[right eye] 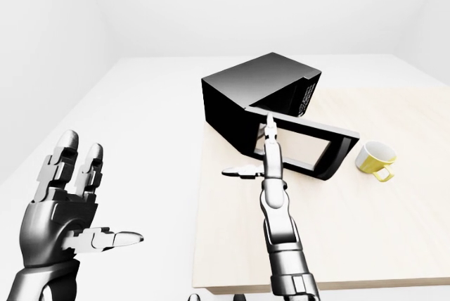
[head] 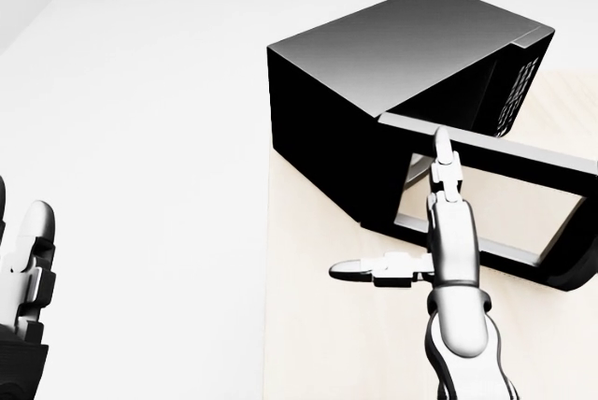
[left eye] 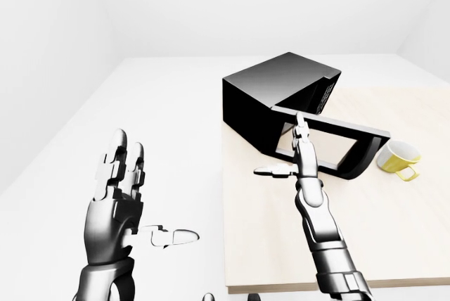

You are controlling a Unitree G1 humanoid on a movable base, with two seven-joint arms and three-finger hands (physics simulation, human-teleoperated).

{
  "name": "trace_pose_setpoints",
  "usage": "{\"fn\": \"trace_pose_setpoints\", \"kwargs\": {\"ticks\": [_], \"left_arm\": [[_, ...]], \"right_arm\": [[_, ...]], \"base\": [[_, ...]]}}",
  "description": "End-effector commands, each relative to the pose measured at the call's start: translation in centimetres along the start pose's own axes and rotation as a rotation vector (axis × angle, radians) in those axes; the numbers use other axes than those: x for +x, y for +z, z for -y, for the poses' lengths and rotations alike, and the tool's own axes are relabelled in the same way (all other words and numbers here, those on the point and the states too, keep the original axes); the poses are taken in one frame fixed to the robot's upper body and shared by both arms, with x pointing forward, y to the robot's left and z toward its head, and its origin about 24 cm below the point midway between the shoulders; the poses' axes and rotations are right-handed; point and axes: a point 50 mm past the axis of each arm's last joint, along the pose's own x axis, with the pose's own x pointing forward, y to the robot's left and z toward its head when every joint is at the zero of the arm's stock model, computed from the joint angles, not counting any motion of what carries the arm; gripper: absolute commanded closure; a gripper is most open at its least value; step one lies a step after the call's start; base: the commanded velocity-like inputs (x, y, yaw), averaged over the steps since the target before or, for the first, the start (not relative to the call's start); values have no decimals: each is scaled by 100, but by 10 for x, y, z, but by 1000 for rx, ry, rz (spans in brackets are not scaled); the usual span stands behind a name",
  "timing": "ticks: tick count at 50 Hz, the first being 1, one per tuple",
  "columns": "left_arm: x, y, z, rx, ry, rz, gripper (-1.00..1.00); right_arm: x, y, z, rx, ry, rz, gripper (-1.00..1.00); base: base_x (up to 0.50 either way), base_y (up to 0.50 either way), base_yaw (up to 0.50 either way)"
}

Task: Close the microwave.

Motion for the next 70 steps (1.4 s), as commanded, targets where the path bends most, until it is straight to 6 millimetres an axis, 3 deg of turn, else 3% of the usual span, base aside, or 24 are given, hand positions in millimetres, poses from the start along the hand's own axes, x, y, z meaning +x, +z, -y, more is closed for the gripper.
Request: {"fn": "trace_pose_setpoints", "kwargs": {"ticks": [1, 36, 48, 64, 70], "left_arm": [[-1, 1, 0, -1, -2, 0, -100], [-1, 0, 1, 0, -5, -6, -100], [-1, -1, 1, -1, -2, -6, -100], [-1, 1, 2, 3, -3, 1, -100], [-1, 2, 2, 4, -4, 5, -100]], "right_arm": [[13, 0, 4, 7, -20, -5, -100], [60, -23, -1, -35, -33, -180, -100], [67, -36, -3, -72, -30, -281, -100], [83, -21, -13, -103, -2, -270, -100], [96, -5, -24, -122, 28, -253, -100]], "base": [[0, 0, 0], [0, 0, 0], [0, 0, 0], [0, 0, 0], [1, 0, 0]]}}
